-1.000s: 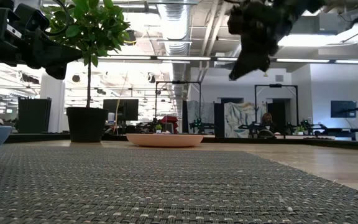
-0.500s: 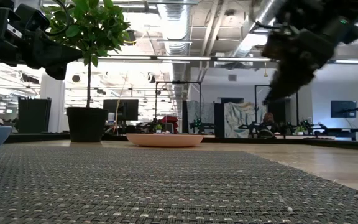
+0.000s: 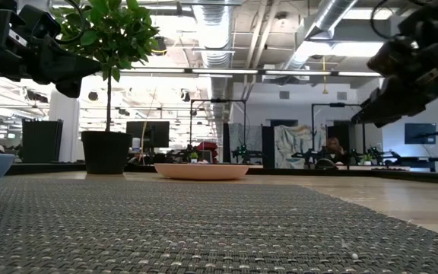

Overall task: Pick & Place donuts
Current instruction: Return to Home Position

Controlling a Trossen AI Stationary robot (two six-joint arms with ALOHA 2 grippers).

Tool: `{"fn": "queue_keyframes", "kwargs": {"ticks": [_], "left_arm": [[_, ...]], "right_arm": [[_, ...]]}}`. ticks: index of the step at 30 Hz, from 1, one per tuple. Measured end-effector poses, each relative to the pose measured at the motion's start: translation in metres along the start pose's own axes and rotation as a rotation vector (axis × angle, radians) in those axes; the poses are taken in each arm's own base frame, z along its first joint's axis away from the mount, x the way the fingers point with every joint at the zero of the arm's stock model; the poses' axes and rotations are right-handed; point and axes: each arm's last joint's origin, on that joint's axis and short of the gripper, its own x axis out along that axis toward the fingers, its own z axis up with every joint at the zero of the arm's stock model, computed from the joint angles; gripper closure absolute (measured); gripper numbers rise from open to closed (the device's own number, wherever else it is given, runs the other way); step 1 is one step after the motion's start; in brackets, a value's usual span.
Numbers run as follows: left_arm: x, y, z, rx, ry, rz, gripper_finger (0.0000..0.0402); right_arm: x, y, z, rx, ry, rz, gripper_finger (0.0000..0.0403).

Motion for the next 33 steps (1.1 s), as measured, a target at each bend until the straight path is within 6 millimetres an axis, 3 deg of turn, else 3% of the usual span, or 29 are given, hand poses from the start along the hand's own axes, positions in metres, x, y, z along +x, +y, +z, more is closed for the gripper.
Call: {"fn": "queue_keyframes", "kwargs": {"ticks": [11, 19, 33], "left_arm": [[0.0, 0.0, 0.0, 0.0, 0.0, 0.0, 0.0402], [0.0, 0.0, 0.0, 0.0, 0.0, 0.001, 0.0402], [0.0, 0.0, 0.0, 0.0, 0.0, 0.001, 0.0402]], "right_arm": [[-0.023, 0.001, -0.015, 0.039, -0.252, 0.056, 0.0403], [-0.041, 0.004, -0.008, -0.083, -0.479, 0.08, 0.0403], [-0.04, -0.004, -0.007, -0.067, -0.479, -0.021, 0.0403]]}}
